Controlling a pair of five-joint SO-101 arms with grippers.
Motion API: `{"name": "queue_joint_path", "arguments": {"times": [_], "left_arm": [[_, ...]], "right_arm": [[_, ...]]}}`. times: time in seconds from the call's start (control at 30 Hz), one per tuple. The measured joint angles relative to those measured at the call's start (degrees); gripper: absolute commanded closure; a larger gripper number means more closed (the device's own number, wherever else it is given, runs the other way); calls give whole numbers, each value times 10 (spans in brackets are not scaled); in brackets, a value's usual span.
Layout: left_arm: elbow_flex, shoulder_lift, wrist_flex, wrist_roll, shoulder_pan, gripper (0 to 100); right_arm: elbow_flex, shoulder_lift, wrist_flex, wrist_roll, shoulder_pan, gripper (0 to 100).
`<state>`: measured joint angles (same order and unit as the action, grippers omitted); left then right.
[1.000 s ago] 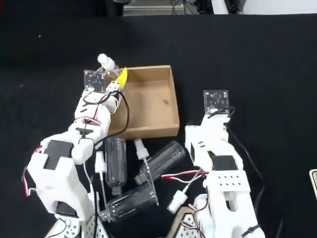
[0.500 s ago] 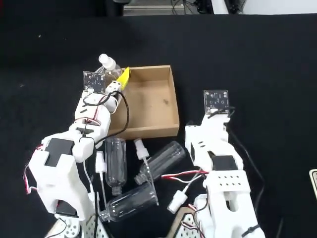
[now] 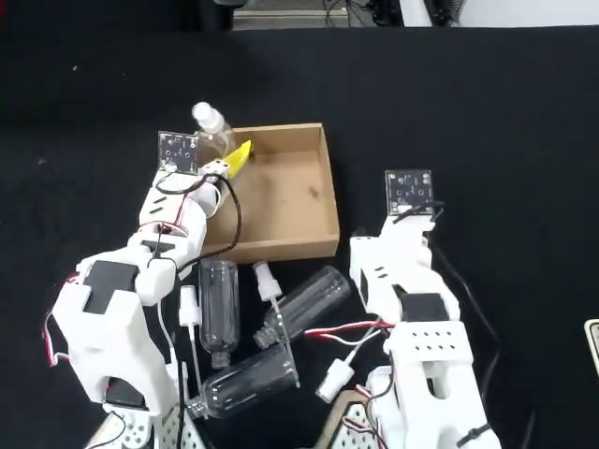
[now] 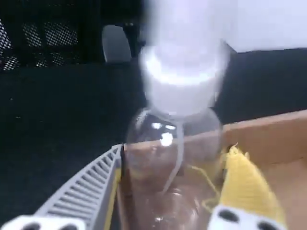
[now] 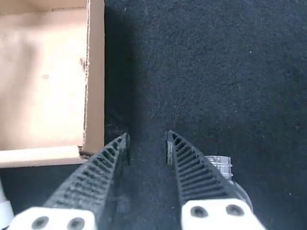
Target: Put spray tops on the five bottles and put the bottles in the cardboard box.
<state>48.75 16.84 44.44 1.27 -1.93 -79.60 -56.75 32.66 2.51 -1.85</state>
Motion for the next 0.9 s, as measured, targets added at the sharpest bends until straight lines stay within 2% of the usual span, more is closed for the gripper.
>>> {"name": "queue_joint_path", "arguments": {"times": [0.27,0.4,0.7,0.9], "left_arm": [[1,-13,-4,-1,0,686],[22,-75,-48,-1,-2,686],[34,-259,-296,-16,3,686],[34,-375,-518,-18,25,686]], "right_arm": [[0,0,0,0,0,892],[0,0,0,0,0,892],[0,0,0,0,0,892],[0,0,0,0,0,892]]}}
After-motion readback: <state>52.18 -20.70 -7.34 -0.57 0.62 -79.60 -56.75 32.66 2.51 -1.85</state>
